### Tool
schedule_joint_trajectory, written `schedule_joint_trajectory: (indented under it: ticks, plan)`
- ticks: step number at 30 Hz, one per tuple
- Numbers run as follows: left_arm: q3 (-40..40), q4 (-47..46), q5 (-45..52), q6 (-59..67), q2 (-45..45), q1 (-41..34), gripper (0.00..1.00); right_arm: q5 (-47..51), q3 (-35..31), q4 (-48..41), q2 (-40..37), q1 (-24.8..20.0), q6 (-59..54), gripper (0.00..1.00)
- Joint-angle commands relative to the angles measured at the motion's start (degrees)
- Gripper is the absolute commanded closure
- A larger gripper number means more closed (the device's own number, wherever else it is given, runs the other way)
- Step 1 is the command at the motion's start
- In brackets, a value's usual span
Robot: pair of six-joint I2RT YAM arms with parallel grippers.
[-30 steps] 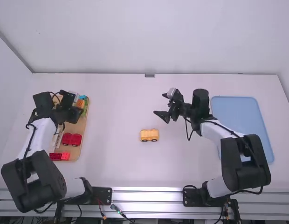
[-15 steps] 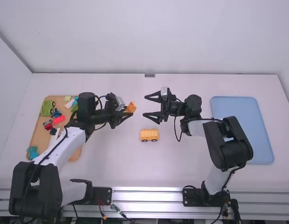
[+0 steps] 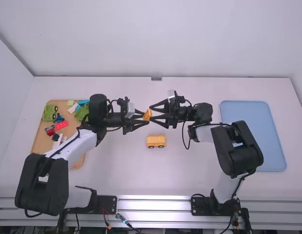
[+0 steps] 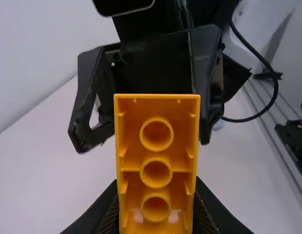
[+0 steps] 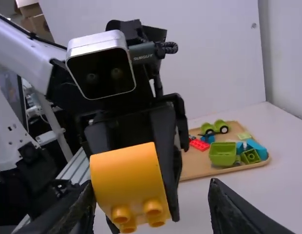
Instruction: Assemble lego blocks to make yellow taxi
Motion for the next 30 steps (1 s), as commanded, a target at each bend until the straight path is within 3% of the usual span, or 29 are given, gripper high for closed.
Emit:
schedule_joint_trajectory:
  ticks: [1, 10, 12, 13, 17, 19, 20, 21, 26, 30]
  plan:
    - [-0.35, 2.95, 4.79, -5.14, 1.99, -0.07, 0.98, -0.87, 0.98, 0.39, 0.55, 0.42, 1.14, 0.41]
    - [-0.35, 8.11, 4.74, -8.72, 4.63, -0.07, 0.98, -0.57, 0.96, -0.28, 0.55, 1.16, -0.76, 0.59]
    - [-0.35, 8.02, 4.74, -8.76, 4.63, -0.09, 0.96, -0.61, 0.96, -0.31, 0.55, 1.49, -1.4, 0.72]
    - [-0.35, 8.02, 4.74, -8.76, 4.63, -0.09, 0.94, -0.59, 0.96, -0.31, 0.55, 1.62, -1.4, 0.73]
    - [-0.33, 8.07, 4.72, -8.72, 4.63, -0.09, 0.67, -0.48, 0.96, -0.24, 0.55, 1.36, -1.4, 0.91]
    - [-0.35, 8.07, 4.74, -8.7, 4.63, -0.09, 0.41, -0.48, 0.98, -0.24, 0.55, 1.38, -1.42, 0.94]
    - [-0.35, 8.04, 4.72, -8.72, 4.63, -0.09, 0.06, 0.0, 0.98, -0.26, 0.55, 1.57, -1.44, 0.96]
    - [-0.35, 8.04, 4.7, -8.72, 4.63, -0.09, 0.01, 0.2, 0.96, -0.26, 0.55, 1.57, -1.42, 0.96]
    - [-0.35, 7.32, 4.39, -8.72, 4.63, -0.04, 0.01, 2.6, 0.96, -0.87, 0.55, -1.22, -2.49, 1.0]
    - [-0.33, 3.21, -1.95, -8.68, 4.63, -0.02, 0.01, 6.27, 0.98, -6.82, 0.28, -5.16, -4.76, 1.0]
